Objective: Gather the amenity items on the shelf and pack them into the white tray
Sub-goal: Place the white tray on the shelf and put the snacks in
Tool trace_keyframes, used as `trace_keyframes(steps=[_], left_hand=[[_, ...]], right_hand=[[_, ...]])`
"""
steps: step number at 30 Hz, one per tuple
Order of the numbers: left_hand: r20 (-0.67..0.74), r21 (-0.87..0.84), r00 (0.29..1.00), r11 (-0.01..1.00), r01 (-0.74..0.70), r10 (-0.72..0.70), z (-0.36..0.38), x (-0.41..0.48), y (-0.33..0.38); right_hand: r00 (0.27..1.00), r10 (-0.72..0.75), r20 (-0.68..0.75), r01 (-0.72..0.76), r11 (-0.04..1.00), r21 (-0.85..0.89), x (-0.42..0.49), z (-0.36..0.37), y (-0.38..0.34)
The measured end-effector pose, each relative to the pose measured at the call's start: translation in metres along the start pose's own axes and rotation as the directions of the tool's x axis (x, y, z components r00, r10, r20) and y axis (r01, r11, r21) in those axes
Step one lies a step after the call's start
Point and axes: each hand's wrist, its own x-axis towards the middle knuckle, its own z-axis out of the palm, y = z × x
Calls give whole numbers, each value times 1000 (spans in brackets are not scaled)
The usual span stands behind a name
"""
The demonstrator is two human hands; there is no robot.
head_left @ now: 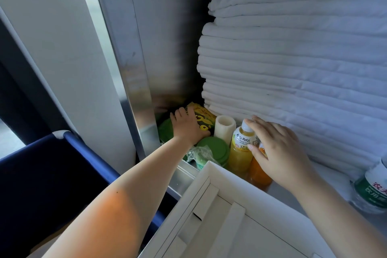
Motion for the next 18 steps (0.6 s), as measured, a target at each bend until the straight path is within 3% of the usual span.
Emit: trace_keyframes(steps=[10,18], left_hand=[[-241,-27,967,996,-87,78,-21,-9,-3],[-563,-229,821,936,-268,98,-82,-22,8]], right_hand=[[999,-5,44,6,1000,-11,-1,-1,1],[998,7,59,-6,1000,-13,-1,-3,-1]])
